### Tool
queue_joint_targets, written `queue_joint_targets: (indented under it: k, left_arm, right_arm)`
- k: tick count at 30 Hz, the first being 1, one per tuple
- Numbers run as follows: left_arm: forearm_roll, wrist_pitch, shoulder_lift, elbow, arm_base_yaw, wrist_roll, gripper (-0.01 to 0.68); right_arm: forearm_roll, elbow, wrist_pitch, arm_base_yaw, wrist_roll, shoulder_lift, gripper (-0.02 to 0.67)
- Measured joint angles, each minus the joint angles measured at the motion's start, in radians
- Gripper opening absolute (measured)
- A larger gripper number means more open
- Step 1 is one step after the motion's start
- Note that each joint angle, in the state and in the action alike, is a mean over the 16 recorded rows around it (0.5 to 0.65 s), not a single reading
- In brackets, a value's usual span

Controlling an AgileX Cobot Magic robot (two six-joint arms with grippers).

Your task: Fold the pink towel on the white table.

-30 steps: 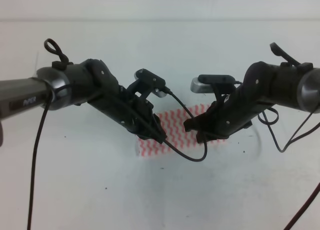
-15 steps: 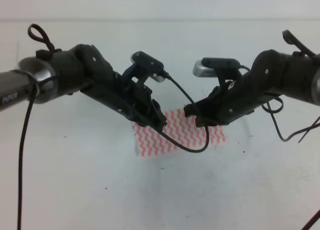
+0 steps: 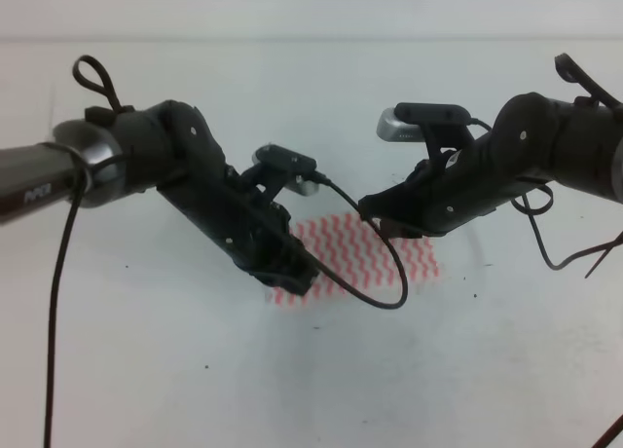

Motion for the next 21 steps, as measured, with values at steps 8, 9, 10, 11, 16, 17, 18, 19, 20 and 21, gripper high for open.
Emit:
queue_joint_targets:
  k: [8,9,10,11,16,17,18,19,20,21]
  left_arm:
    - [0.055,0.028,0.02,0.0,0.0,-0.05,-0.005]
    - [0.062,0.029,0.021,0.0,0.0,-0.054,-0.005]
    - [0.069,0.028,0.023,0.0,0.0,-0.059,-0.005]
    - [0.077,0.027,0.023,0.0,0.0,-0.063,-0.005]
    - [0.119,0.006,0.025,0.0,0.0,-0.081,-0.005]
    - [0.126,0.0,0.025,0.0,0.0,-0.083,-0.005]
    - [0.132,-0.005,0.025,0.0,0.0,-0.085,-0.005]
    - [0.138,-0.011,0.025,0.0,0.0,-0.086,-0.005]
    - [0.143,-0.016,0.025,0.0,0.0,-0.087,-0.005]
    - [0.148,-0.021,0.025,0.0,0.0,-0.088,-0.005]
  right_arm:
    - [0.0,0.0,0.006,0.0,0.0,0.002,-0.018]
    - [-0.001,0.0,0.007,0.0,0.0,0.003,-0.018]
    - [-0.001,0.0,0.007,0.0,0.0,0.003,-0.018]
    - [0.0,0.0,0.008,0.0,0.0,0.002,-0.018]
    - [0.0,0.0,0.011,0.0,-0.001,0.002,-0.018]
    - [0.0,0.0,0.011,0.0,-0.001,0.002,-0.018]
    - [0.0,0.0,0.012,0.0,-0.001,0.002,-0.018]
    - [0.0,0.0,0.012,0.0,-0.001,0.002,-0.018]
    - [0.0,0.0,0.012,0.0,-0.001,0.002,-0.018]
    - [0.0,0.0,0.012,0.0,-0.001,0.002,-0.018]
